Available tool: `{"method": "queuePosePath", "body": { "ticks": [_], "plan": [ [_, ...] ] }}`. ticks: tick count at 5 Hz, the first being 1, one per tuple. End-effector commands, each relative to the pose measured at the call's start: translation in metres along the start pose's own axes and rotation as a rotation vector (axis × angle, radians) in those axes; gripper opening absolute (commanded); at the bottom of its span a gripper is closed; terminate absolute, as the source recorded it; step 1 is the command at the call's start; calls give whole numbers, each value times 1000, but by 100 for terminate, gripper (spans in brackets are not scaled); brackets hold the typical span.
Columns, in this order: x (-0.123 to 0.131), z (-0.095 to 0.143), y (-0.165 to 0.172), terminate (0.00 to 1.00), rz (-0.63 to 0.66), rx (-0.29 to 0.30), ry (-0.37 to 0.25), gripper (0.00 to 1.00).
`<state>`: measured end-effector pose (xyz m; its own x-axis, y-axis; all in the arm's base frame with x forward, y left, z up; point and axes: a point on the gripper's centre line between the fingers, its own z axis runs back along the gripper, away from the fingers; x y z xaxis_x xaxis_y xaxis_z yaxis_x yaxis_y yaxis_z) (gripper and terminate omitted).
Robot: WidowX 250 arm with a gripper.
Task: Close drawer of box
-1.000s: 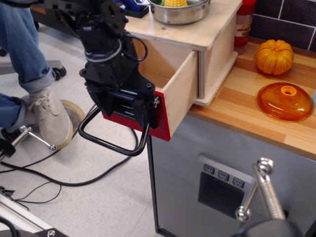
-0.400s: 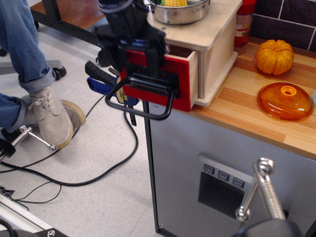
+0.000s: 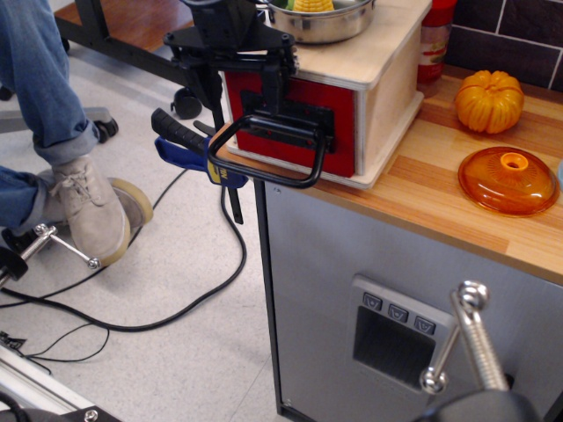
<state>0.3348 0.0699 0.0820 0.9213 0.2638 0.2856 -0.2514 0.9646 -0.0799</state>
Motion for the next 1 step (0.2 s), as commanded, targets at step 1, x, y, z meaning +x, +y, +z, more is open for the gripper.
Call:
{"method": "queuePosePath", "body": {
  "ticks": [1],
  "plan": [
    [27,14,-1,100,-13,15,-83,100]
  ]
}}
